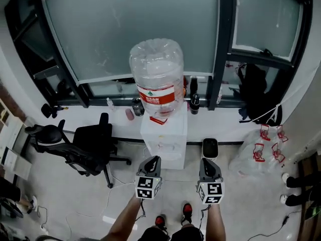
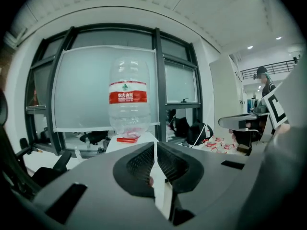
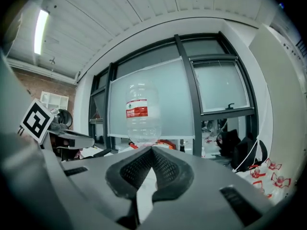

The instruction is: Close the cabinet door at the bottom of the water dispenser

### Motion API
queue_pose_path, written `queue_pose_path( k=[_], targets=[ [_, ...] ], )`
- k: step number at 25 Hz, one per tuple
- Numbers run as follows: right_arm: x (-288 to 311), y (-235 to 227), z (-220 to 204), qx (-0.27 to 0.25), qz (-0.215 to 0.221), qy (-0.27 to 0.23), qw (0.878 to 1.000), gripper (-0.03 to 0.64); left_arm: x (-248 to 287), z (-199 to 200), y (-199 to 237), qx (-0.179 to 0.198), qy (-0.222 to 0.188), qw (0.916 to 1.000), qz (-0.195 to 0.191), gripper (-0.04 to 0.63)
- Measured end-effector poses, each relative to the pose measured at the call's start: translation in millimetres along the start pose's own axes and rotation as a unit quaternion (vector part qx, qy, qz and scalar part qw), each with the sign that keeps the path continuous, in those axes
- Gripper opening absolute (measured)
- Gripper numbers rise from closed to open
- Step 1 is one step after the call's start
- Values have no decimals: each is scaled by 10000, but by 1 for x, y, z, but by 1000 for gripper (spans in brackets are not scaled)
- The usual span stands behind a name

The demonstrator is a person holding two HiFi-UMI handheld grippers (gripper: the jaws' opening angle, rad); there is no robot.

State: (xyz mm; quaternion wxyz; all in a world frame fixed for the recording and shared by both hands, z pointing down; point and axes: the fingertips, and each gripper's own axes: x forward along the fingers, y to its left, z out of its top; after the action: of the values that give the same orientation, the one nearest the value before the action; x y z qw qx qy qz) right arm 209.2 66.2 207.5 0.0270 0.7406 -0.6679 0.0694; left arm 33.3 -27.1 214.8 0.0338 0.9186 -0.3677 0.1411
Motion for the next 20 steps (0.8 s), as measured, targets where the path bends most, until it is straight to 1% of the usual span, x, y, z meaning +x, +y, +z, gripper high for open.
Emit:
queue_pose_path(
  k=[7,12,15,20],
  targets=[
    [-38,44,45,-205,102,-109,9997,15,-70,34,26,73,-167,9997,164,37],
    [-63,75,59,-477,133,-145,9987,15,-108,51,42,212,-365,9989,183,37],
    [-76,89,62,-592,123,-127,9981,15,-128,53,50,179,-412,9988,204,37],
    [-87,107,60,-646,113,-141,9977,15,-158,39,65,145,-349,9990,254,37]
  ],
)
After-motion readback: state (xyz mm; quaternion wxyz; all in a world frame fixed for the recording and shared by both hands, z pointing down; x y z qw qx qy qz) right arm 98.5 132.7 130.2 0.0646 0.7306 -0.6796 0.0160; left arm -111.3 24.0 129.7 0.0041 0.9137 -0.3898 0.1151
